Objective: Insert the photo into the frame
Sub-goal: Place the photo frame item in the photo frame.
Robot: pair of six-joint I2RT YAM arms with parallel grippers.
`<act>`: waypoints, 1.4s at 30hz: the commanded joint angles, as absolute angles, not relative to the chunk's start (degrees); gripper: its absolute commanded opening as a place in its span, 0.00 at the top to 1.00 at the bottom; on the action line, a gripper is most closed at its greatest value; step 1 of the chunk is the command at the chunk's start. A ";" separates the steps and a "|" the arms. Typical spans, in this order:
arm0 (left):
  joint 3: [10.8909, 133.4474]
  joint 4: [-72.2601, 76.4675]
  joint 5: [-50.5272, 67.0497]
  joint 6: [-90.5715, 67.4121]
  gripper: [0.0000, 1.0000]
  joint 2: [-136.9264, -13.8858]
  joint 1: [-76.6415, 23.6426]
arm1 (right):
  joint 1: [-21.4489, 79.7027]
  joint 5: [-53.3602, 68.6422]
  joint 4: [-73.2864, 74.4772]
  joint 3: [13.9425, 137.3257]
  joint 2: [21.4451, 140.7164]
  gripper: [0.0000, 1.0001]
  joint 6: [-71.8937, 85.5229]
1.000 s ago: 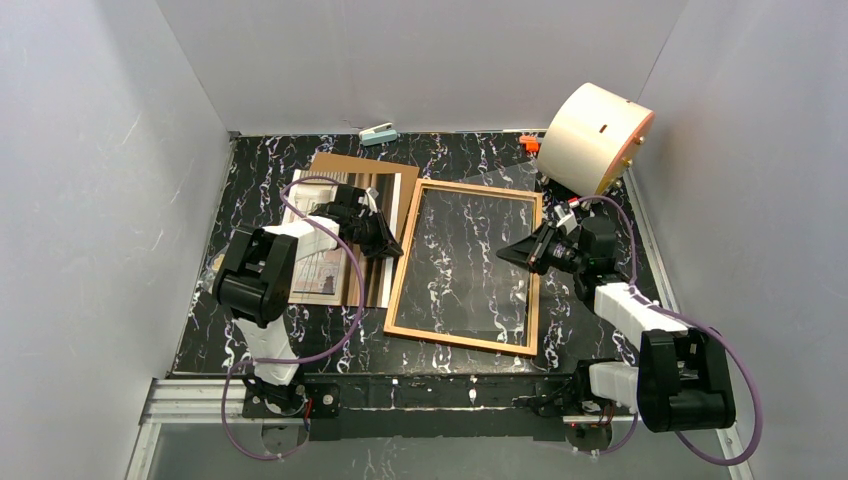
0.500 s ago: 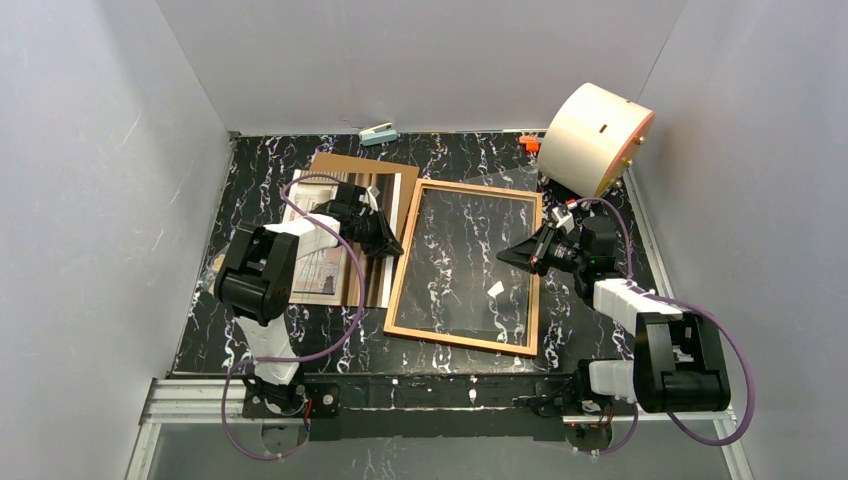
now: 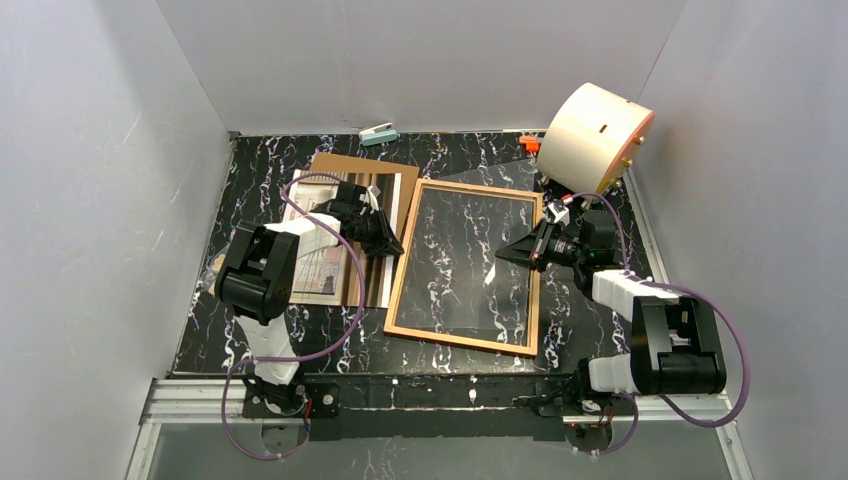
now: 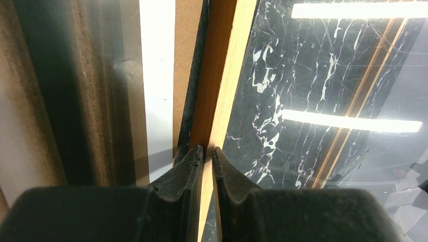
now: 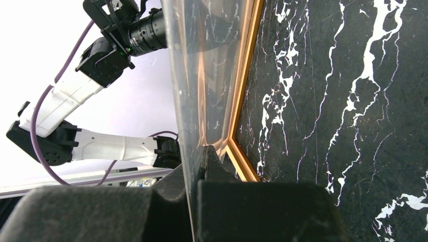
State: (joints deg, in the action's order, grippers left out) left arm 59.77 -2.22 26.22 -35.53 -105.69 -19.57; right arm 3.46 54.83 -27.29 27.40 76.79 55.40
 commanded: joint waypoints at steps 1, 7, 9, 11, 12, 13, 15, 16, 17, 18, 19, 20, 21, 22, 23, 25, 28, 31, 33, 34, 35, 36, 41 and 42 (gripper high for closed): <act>60.72 -5.39 25.41 -33.68 0.89 -106.98 -20.05 | 3.09 59.70 -29.43 29.75 78.21 0.99 56.17; 61.01 -6.36 25.40 -32.88 0.89 -107.28 -20.01 | 2.29 61.74 -29.20 31.27 80.40 0.99 56.18; 61.05 -6.54 25.40 -32.71 0.89 -107.27 -20.04 | 2.12 63.10 -29.20 32.07 81.71 0.99 55.91; 61.00 -6.66 25.45 -32.61 0.89 -107.26 -20.07 | 2.05 63.96 -29.15 32.62 82.81 0.99 55.86; 61.06 -6.72 25.55 -32.52 0.89 -107.15 -20.04 | 2.02 64.32 -29.16 32.85 83.20 0.99 55.77; 61.07 -6.73 25.51 -32.52 0.89 -107.20 -20.02 | 2.02 64.60 -29.21 32.91 83.43 0.99 55.73; 61.02 -6.77 25.51 -32.43 0.89 -107.22 -20.00 | 1.94 64.89 -28.32 33.27 83.79 0.99 55.11; 61.08 -6.83 25.60 -32.39 0.89 -107.18 -19.97 | 1.86 64.98 -28.23 33.38 83.89 0.99 54.95; 61.10 -6.85 25.65 -32.35 0.89 -107.19 -20.00 | 1.85 65.05 -27.76 33.54 83.93 0.99 54.75; 61.12 -6.90 25.65 -32.34 0.89 -107.24 -20.02 | 1.85 64.97 -27.24 33.81 84.00 0.99 54.43; 61.15 -6.90 25.65 -32.34 0.89 -107.31 -20.04 | 1.85 64.93 -27.05 33.96 84.08 0.99 54.25; 61.24 -6.86 25.70 -32.34 0.89 -107.26 -19.99 | 1.85 64.97 -26.99 33.97 84.29 0.99 54.23; 61.20 -6.86 25.74 -32.32 0.89 -107.37 -20.03 | 1.85 64.94 -26.83 33.99 84.47 0.99 54.23; 61.26 -6.86 25.81 -32.33 0.89 -107.32 -19.98 | 1.85 64.95 -26.67 33.88 84.66 0.99 54.10; 61.27 -6.86 25.88 -32.34 0.89 -107.44 -20.03 | 1.85 64.91 -26.56 33.82 84.83 0.99 53.99; 61.27 -6.86 25.93 -32.34 0.89 -107.42 -20.09 | 1.85 64.73 -25.78 34.01 85.21 0.99 53.41; 61.39 -6.86 26.10 -32.34 0.89 -107.60 -20.00 | 1.85 63.54 -23.77 34.77 86.02 0.95 52.19; 61.60 -6.95 25.97 -32.34 0.88 -107.60 -20.02 | 1.84 59.79 -18.53 36.34 86.07 0.86 49.02; 61.55 -6.93 25.73 -32.43 0.88 -107.57 -20.04 | 1.85 59.40 -18.04 36.81 86.66 0.83 49.00; 61.61 -6.93 25.68 -32.43 0.88 -107.50 -20.04 | 1.85 59.21 -18.02 36.89 86.88 0.81 49.08; 61.69 -6.99 25.74 -32.43 0.88 -107.62 -19.98 | 1.85 59.18 -17.97 37.05 87.18 0.80 49.05; 61.77 -7.00 25.75 -32.43 0.88 -107.54 -20.03 | 1.85 59.18 -17.76 37.15 87.51 0.79 48.93; 61.83 -7.06 25.75 -32.43 0.88 -107.51 -20.02 | 1.82 58.92 -16.10 38.01 89.12 0.72 48.15; 61.86 -7.11 25.67 -32.43 0.88 -107.49 -20.03 | 1.84 58.89 -15.60 38.26 89.38 0.69 47.94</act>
